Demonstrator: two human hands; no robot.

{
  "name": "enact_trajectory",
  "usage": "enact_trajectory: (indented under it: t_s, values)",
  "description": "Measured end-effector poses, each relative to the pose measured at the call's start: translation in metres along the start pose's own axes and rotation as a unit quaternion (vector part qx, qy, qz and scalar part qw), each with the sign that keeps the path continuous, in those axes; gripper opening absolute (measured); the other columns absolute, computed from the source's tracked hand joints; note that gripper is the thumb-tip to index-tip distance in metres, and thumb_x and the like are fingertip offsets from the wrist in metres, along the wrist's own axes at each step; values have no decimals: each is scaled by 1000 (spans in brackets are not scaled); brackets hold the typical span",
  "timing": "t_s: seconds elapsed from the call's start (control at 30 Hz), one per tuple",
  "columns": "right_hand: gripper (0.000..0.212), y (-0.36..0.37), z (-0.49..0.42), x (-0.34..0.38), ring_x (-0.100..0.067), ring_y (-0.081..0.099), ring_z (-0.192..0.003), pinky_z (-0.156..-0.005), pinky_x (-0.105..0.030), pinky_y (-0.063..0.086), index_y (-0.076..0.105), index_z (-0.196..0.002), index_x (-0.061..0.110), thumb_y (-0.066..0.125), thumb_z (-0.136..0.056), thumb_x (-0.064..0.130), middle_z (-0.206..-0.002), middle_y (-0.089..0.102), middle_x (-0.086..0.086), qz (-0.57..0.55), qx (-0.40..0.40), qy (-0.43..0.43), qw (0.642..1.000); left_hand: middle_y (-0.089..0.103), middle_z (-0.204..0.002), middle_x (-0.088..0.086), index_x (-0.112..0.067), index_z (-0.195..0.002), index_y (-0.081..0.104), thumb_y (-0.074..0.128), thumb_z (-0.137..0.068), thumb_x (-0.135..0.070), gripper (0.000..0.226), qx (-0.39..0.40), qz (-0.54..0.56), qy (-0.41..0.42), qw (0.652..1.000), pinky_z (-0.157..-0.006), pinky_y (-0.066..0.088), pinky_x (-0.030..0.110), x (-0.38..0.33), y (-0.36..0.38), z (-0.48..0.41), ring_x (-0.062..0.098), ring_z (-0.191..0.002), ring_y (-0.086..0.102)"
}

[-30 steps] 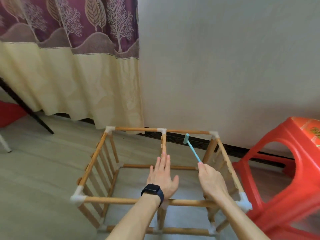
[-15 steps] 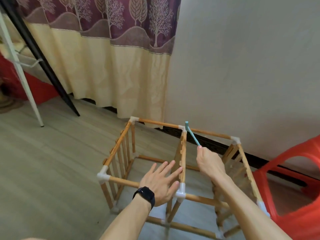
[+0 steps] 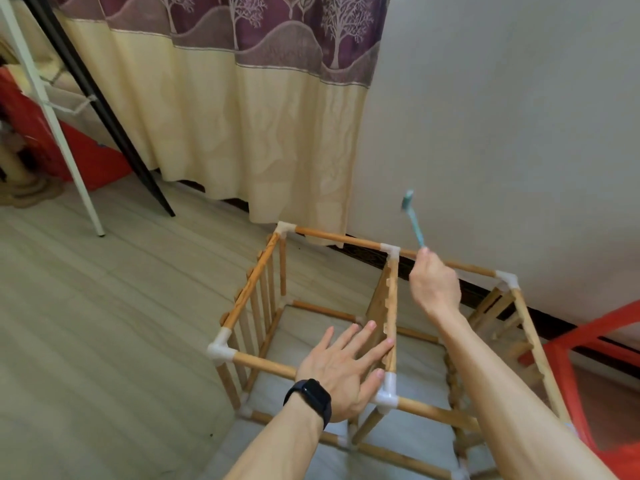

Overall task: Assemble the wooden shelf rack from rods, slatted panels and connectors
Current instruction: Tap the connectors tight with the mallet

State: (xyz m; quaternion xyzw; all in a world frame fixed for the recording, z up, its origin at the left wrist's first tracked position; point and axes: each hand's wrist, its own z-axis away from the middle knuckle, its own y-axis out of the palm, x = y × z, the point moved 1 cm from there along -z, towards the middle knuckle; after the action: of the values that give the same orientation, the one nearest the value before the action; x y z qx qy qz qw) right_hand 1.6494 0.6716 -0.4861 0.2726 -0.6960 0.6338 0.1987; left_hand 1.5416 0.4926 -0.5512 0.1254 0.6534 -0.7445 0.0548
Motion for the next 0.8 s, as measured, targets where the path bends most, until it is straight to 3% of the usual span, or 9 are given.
enact_trajectory:
  t_s: [0.07, 0.13, 0.17, 0.3, 0.4, 0.43, 0.57, 0.7, 0.8]
  values:
    - [59, 2, -2, 2, -40, 62, -92, -76, -42, 46, 61, -106, 9, 15, -107, 46, -97, 67, -20, -23, -29, -16, 999, -15, -166, -8, -49, -155, -8, 14, -105, -52, 55, 1, 3, 0, 1000, -124, -3, 49, 2, -1, -1, 16, -154, -5]
    - [62, 7, 0, -1, -40, 62, -102, -84, -43, 48, 62, -118, 7, 14, -107, 44, -110, 67, -20, 60, 64, 59, 994, -15, -166, -8, -49, -155, -8, 14, -105, -52, 55, 0, 3, -2, 1000, -123, -3, 49, 1, 0, 1, 16, -154, -5]
    - [62, 6, 2, -2, -41, 61, -106, -89, -44, 48, 62, -124, 7, 14, -106, 43, -115, 66, -21, 73, 70, 91, 991, -15, -166, -8, -50, -155, -8, 14, -105, -52, 55, 0, 4, -3, 1000, -123, -3, 49, 0, 1, 1, 16, -154, -5]
    - [58, 0, 14, 1, -42, 61, -100, -80, -41, 42, 61, -115, 4, 16, -109, 41, -96, 64, -19, -41, -47, 19, 998, -13, -167, -8, -50, -154, -7, 15, -104, -52, 55, 0, 14, -7, 1000, -123, -2, 50, 1, -1, -1, 17, -155, -3]
    - [55, 12, 20, -3, -42, 59, -111, -91, -45, 47, 59, -125, 4, 16, -108, 35, -119, 65, -23, 66, 136, 51, 987, -12, -167, -7, -51, -154, -8, 15, -104, -52, 54, 0, 11, -8, 1000, -123, -1, 50, 0, -1, 1, 18, -155, -2]
    - [56, 11, 19, -5, -41, 59, -110, -90, -44, 46, 60, -124, 3, 16, -107, 33, -121, 65, -23, 83, 148, 60, 984, -11, -167, -7, -52, -153, -9, 14, -104, -52, 54, 1, 9, -9, 1000, -124, -1, 51, 0, -1, 2, 18, -155, -2]
    - [57, -14, 39, -10, -36, 58, -91, -75, -38, 36, 61, -96, 8, 14, -108, 38, -90, 64, -14, 18, 53, 27, 998, -9, -168, -6, -52, -153, -10, 14, -104, -53, 54, 7, 5, -16, 1000, -124, 2, 51, 1, -3, -2, 19, -155, 1]
    - [56, -46, 101, -40, -20, 55, -71, -62, -36, 37, 55, -74, 11, 21, -108, 41, -73, 61, -8, -38, 51, 69, 996, -4, -168, -4, -51, -154, -7, 14, -104, -52, 54, 12, 2, -24, 1000, -124, 4, 50, -1, -4, -10, 21, -154, 5]
    - [56, -56, 141, -74, -25, 55, -76, -70, -40, 39, 54, -70, 11, 24, -107, 41, -76, 62, -8, -58, 49, 112, 991, 1, -168, -3, -51, -154, -7, 13, -104, -53, 54, 18, 0, -31, 999, -124, 7, 50, -2, -10, -19, 22, -154, 8]
